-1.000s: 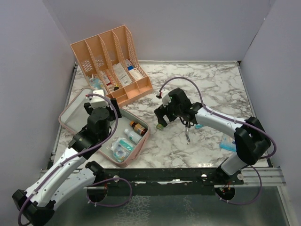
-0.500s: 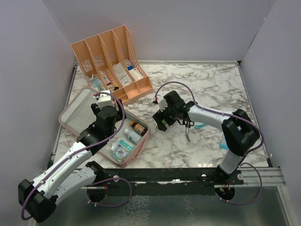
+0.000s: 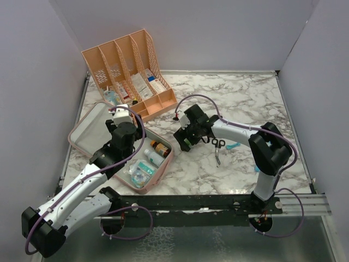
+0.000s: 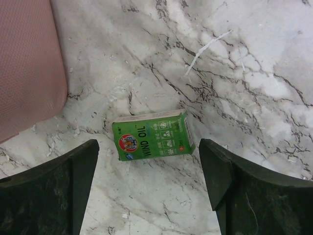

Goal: Organize the medicine kit

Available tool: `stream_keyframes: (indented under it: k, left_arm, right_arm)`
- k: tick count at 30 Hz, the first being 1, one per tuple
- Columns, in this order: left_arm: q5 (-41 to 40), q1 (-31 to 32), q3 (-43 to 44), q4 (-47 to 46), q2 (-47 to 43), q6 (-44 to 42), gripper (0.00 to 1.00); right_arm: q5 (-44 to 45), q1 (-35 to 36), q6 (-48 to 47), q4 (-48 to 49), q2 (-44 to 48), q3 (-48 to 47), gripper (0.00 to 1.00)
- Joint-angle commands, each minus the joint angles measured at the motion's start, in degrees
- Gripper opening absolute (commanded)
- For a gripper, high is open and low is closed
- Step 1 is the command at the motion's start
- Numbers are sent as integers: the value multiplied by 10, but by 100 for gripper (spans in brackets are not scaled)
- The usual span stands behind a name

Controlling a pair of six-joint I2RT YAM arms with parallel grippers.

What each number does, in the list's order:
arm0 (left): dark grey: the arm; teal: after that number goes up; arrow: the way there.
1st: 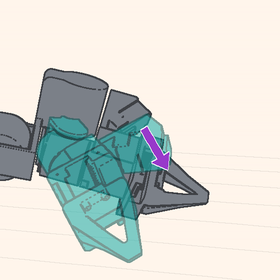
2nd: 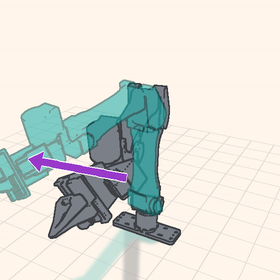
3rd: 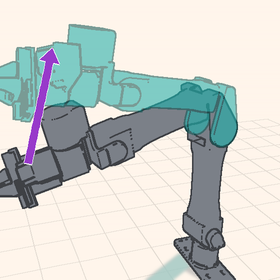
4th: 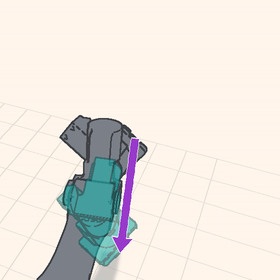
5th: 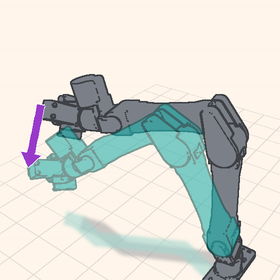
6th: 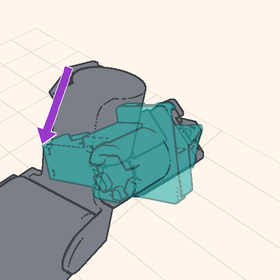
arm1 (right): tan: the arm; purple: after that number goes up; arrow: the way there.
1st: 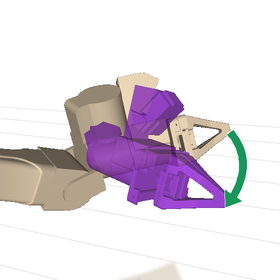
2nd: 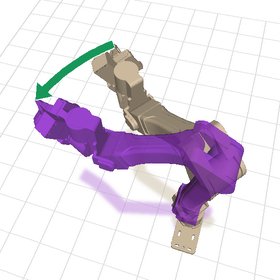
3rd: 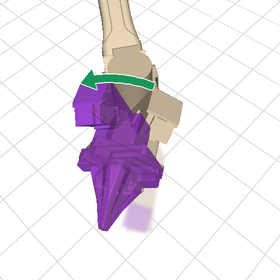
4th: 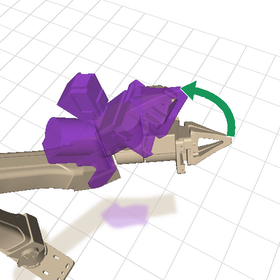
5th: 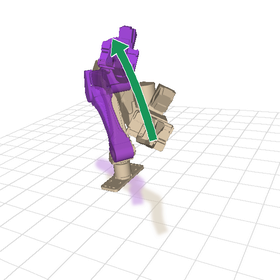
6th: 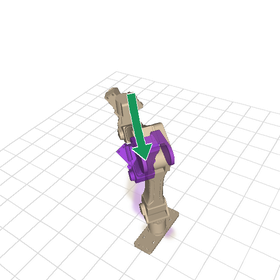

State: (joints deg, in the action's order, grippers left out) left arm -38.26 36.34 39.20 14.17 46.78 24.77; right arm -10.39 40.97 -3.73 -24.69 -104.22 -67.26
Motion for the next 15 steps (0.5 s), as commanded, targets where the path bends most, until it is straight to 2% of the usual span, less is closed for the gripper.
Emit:
stream_keyframes:
  k: [1, 13, 15]
  left_arm:
    - [7, -5, 5, -14, -9, 1, 79]
    - [11, -7, 3, -21, -9, 2, 79]
    - [11, -7, 4, -21, -10, 1, 79]
  right_arm:
    - [9, 9, -1, -15, -20, -17, 84]
    - [75, 17, 2, -9, -61, -29, 82]
    - [82, 17, 5, -10, -65, -34, 76]
